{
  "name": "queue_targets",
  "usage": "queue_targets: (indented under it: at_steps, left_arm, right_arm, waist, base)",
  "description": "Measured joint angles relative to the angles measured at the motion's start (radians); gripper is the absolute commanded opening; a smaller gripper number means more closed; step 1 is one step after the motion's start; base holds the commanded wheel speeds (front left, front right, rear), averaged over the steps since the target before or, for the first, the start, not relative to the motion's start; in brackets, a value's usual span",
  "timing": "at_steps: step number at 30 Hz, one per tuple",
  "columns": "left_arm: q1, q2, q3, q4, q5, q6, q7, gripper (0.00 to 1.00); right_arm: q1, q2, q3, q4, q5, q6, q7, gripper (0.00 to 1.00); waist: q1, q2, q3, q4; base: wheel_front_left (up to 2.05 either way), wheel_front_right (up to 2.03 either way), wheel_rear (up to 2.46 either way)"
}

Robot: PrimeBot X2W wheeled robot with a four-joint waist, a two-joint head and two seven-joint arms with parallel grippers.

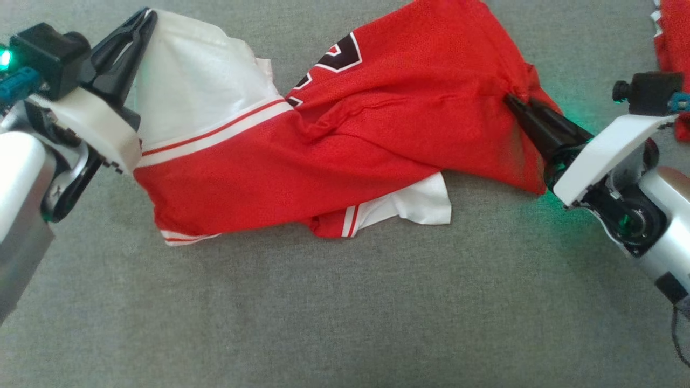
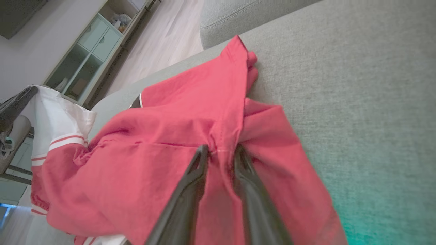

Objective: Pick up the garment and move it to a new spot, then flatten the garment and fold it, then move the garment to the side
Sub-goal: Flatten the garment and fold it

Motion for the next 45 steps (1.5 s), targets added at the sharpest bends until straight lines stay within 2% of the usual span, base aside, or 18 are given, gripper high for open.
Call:
queue_targets:
  at_steps: [2, 3, 4, 6, 7, 19, 27, 29, 30, 31, 37, 41, 45]
  left_arm:
    - [0.003, -0.001, -0.005, 0.005, 0.000, 0.002, -0.008, 0.00]
    - [0.006, -0.001, -0.007, 0.007, -0.001, 0.002, -0.008, 0.00]
    - [0.007, -0.002, -0.010, 0.009, -0.001, 0.002, -0.012, 0.00]
    - [0.010, -0.002, -0.014, 0.013, -0.001, 0.003, -0.021, 0.00]
    - [0.010, -0.002, -0.014, 0.016, -0.001, 0.003, -0.026, 0.00]
    - [0.038, 0.001, -0.016, 0.026, 0.017, 0.011, -0.138, 0.00]
    - [0.048, 0.047, 0.033, -0.065, 0.020, 0.020, -0.239, 0.00]
    - [0.049, 0.058, 0.070, -0.105, -0.021, 0.020, -0.261, 0.00]
    - [0.049, 0.058, 0.070, -0.105, -0.021, 0.020, -0.261, 0.00]
    - [0.048, 0.072, 0.108, -0.153, -0.075, 0.016, -0.271, 0.00]
    - [0.012, 0.157, 0.163, -0.281, -0.108, 0.010, -0.235, 0.00]
    - [-0.102, 0.173, 0.190, -0.323, -0.117, 0.006, -0.185, 0.00]
    - [-0.231, 0.169, 0.178, -0.298, -0.110, -0.008, -0.126, 0.00]
  right_arm:
    - [-0.005, -0.011, 0.013, -0.001, 0.014, 0.000, -0.016, 0.32]
    - [-0.007, -0.017, 0.019, -0.001, 0.021, 0.000, -0.021, 0.29]
    - [-0.007, -0.021, 0.025, 0.000, 0.028, 0.000, -0.029, 0.20]
    - [-0.007, -0.027, 0.039, 0.000, 0.037, 0.000, -0.040, 0.17]
    - [-0.007, -0.029, 0.045, 0.000, 0.039, 0.000, -0.045, 0.00]
    - [-0.031, -0.097, 0.099, -0.025, 0.062, 0.000, -0.157, 0.00]
    - [-0.053, -0.245, 0.074, -0.105, 0.092, 0.000, -0.212, 0.00]
    - [-0.057, -0.289, 0.051, -0.145, 0.115, 0.000, -0.217, 0.00]
    - [-0.057, -0.289, 0.051, -0.145, 0.115, 0.000, -0.217, 0.00]
    - [-0.067, -0.333, 0.036, -0.186, 0.123, 0.000, -0.220, 0.00]
    - [-0.140, -0.454, -0.016, -0.273, 0.111, 0.000, -0.197, 0.00]
    - [-0.248, -0.474, -0.038, -0.275, 0.048, 0.000, -0.138, 0.00]
    - [-0.341, -0.445, -0.036, -0.219, -0.015, 0.000, -0.057, 0.00]
  waist:
    - [-0.0001, 0.0000, -0.011, 0.000]
    - [-0.0001, 0.0000, -0.017, 0.000]
    - [-0.0001, 0.0000, -0.023, 0.000]
    - [-0.0001, 0.0000, -0.035, -0.001]
    - [-0.0001, 0.0000, -0.041, -0.002]
    - [-0.0001, 0.0000, -0.157, -0.017]
    - [-0.0002, 0.0000, -0.288, -0.032]
    - [-0.0003, 0.0000, -0.323, -0.036]
    - [-0.0003, 0.0000, -0.323, -0.036]
    - [-0.0003, 0.0000, -0.357, -0.040]
    - [-0.0005, 0.0001, -0.433, -0.061]
    - [-0.0003, 0.0001, -0.438, -0.081]
    - [-0.0002, 0.0001, -0.406, -0.085]
  base:
    - [0.00, 0.00, 0.00]
    - [0.00, 0.00, 0.00]
    - [0.00, 0.00, 0.00]
    - [0.00, 0.00, 0.00]
    - [0.00, 0.00, 0.00]
    - [0.00, 0.00, 0.00]
    - [0.00, 0.00, 0.00]
    - [0.00, 0.00, 0.00]
    - [0.00, 0.00, 0.00]
    - [0.00, 0.00, 0.00]
    - [0.00, 0.00, 0.00]
    - [0.00, 0.00, 0.00]
    - [0.00, 0.00, 0.00]
